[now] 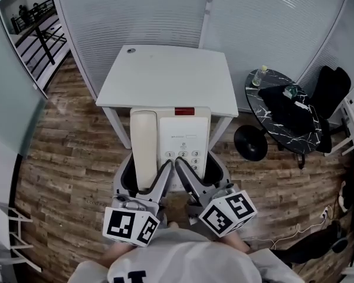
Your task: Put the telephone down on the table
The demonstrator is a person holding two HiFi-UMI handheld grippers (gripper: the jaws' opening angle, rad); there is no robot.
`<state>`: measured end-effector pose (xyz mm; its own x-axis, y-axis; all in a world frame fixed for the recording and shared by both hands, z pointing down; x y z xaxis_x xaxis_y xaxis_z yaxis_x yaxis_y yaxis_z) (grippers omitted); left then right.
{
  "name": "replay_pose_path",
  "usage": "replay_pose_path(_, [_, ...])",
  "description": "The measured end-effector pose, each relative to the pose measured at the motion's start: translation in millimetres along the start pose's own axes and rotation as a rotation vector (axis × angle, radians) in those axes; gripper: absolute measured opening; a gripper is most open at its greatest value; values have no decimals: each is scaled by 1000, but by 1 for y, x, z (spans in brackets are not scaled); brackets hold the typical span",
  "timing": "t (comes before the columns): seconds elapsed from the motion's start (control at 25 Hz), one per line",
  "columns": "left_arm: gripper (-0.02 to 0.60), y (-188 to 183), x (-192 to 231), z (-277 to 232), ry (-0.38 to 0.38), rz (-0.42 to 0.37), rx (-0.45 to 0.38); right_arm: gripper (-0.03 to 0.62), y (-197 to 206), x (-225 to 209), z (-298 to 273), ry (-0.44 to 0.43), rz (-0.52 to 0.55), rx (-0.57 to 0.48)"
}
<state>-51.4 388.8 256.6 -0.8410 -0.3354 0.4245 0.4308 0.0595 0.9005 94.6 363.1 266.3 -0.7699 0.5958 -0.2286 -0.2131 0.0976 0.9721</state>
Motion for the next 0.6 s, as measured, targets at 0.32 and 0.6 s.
replay_pose_path(0.32, [353,-15,46,-63,51,7,17,325,-2,-22,-68,51,11,-16])
replay_pose_path(0.6, [353,-38,95,-117,87,-4,24,325,-6,-34,-139,79,18,-40])
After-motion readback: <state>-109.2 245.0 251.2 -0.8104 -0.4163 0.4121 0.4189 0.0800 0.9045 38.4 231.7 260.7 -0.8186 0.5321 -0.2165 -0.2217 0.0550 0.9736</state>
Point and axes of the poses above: the fingertips, and each gripper's own axes: z backward along the fingers, x to its left, y out of its underside, the point moved 5 cm from there along z, backward along the fingers, and after that the axes turned 11 degrees about z, right-handed, at the moved point
